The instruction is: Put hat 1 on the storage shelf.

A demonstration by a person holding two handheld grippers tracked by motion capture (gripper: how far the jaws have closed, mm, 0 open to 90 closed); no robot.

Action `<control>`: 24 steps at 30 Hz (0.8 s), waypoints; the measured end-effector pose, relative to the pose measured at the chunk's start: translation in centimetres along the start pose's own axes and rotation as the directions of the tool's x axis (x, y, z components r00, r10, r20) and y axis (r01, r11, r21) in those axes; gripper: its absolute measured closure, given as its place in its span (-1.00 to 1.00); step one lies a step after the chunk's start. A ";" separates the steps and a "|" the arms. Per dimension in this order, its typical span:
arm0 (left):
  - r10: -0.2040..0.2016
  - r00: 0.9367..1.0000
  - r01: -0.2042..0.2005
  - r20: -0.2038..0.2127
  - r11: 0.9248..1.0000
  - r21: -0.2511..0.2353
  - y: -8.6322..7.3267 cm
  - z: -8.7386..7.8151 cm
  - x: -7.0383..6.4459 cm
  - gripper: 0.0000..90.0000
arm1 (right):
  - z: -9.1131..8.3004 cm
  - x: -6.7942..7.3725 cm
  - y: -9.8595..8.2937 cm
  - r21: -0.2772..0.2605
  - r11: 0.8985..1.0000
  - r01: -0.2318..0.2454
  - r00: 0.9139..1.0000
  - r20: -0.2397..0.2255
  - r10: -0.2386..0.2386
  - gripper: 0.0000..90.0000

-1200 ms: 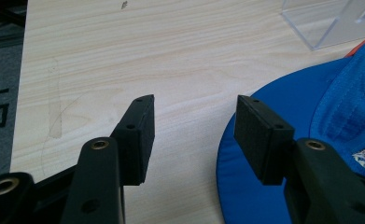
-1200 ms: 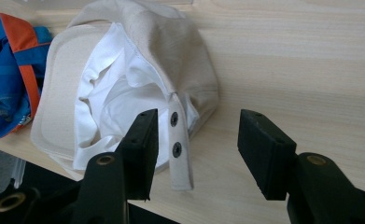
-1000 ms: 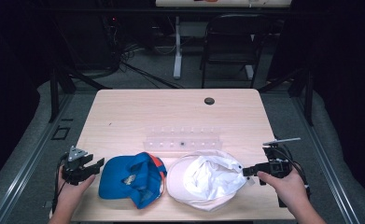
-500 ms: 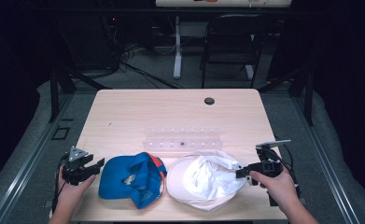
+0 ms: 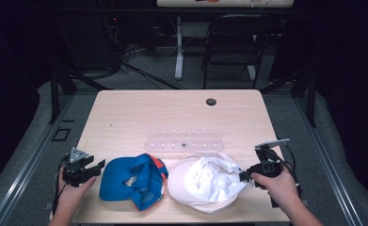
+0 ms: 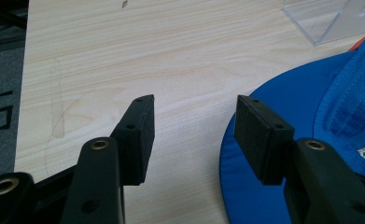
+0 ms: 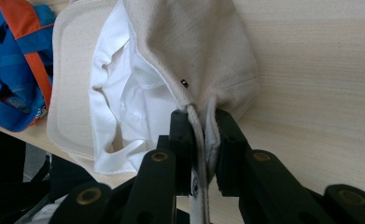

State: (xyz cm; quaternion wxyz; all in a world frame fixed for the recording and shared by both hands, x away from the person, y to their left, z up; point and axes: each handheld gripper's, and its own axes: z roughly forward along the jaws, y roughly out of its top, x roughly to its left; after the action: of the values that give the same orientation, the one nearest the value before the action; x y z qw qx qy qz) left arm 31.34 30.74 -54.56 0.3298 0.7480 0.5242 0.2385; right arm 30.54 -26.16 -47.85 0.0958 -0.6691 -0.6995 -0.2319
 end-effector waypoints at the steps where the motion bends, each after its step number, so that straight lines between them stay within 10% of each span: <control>1: 0.000 1.000 0.000 0.000 1.000 0.000 0.0 0.0 0.0 0.07 | -0.1 0.1 0.0 -0.004 1.000 -0.002 1.000 0.005 0.002 0.79; 24: -0.001 1.000 0.001 -0.002 1.000 -0.004 0.0 0.0 0.1 0.07 | -5.6 3.3 1.6 0.021 1.000 0.009 0.998 0.069 -0.010 0.81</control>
State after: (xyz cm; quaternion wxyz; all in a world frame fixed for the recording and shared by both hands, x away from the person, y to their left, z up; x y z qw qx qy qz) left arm 31.32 30.81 -54.56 0.3310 0.7469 0.5243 0.2402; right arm 30.83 -25.77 -41.13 0.0774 -0.6723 -0.7081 -0.2018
